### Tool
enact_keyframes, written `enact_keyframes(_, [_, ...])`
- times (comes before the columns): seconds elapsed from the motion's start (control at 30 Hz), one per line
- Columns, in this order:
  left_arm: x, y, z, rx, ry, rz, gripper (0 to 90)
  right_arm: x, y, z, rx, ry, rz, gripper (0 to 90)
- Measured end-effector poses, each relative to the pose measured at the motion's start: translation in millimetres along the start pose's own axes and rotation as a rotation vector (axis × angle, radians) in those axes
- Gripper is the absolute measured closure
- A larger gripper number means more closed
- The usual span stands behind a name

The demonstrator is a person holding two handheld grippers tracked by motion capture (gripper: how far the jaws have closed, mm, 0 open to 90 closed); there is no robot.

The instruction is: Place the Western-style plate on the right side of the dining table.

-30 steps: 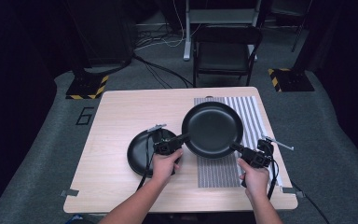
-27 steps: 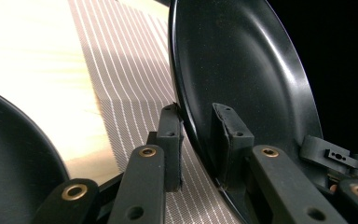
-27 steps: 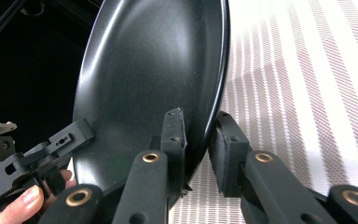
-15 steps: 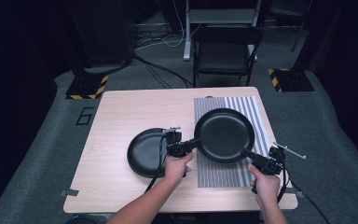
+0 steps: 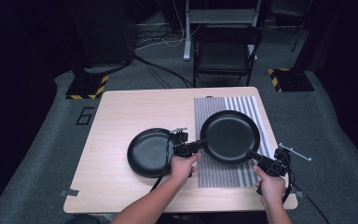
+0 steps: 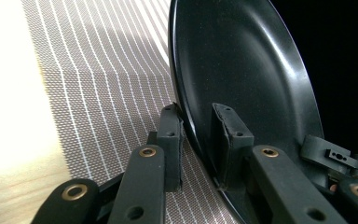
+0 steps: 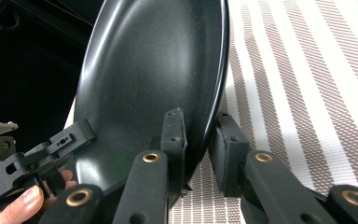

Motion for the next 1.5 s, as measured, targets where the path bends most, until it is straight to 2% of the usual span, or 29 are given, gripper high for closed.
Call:
enact_keyframes(0.13, [5.6,-0.9,-2.4,0.005,0.011,-0.006,74.2,-2.2,-6.2,0.3,0.010,-0.001,-0.001,76.5])
enact_keyframes(0.23, [12.2,1.7,-4.8,-0.008,0.022,-0.005,74.2,-1.1,-11.8,1.1,0.013,0.002,-0.011,76.6])
enact_keyframes(0.4, [17.4,5.0,-4.7,-0.009,0.020,0.000,74.2,2.7,-17.0,1.9,0.025,0.007,-0.018,76.6])
enact_keyframes(0.6, [27.6,17.3,-3.6,-0.035,0.023,0.021,74.3,16.7,-23.5,4.7,0.029,0.025,-0.018,76.5])
enact_keyframes(0.93, [36.1,24.8,-0.1,-0.034,0.021,0.039,74.3,30.4,-31.1,9.5,0.032,0.041,-0.010,76.2])
enact_keyframes(0.97, [38.7,27.0,-0.3,-0.044,0.024,0.043,74.3,32.5,-31.6,9.5,0.051,0.055,-0.012,76.3])
enact_keyframes(1.0, [40.0,28.0,-1.1,-0.052,0.026,0.043,74.3,34.1,-33.9,10.6,0.029,0.047,-0.009,76.3])
enact_keyframes(1.13, [44.2,31.4,-3.3,-0.066,0.031,0.050,74.2,38.9,-37.9,12.2,0.037,0.056,-0.016,76.3])
enact_keyframes(1.17, [46.5,33.1,-3.2,-0.071,0.031,0.052,74.3,40.7,-38.8,12.9,0.056,0.069,-0.020,76.2])
enact_keyframes(1.2, [46.5,33.1,-3.2,-0.071,0.031,0.052,74.3,42.4,-41.1,14.1,0.034,0.064,-0.023,76.3])
enact_keyframes(1.5, [56.9,42.6,6.0,-0.102,0.022,0.086,74.2,57.7,-43.9,24.3,0.048,0.068,-0.029,76.2])
Point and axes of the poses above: each handheld gripper's, and its own axes: x roughly forward along the jaws, z roughly out of its top, y roughly to its left, the point moved 9 cm from there along x, roughly forward along the jaws, and after that the axes turned 3 degrees about -z, right-handed, at the moved point
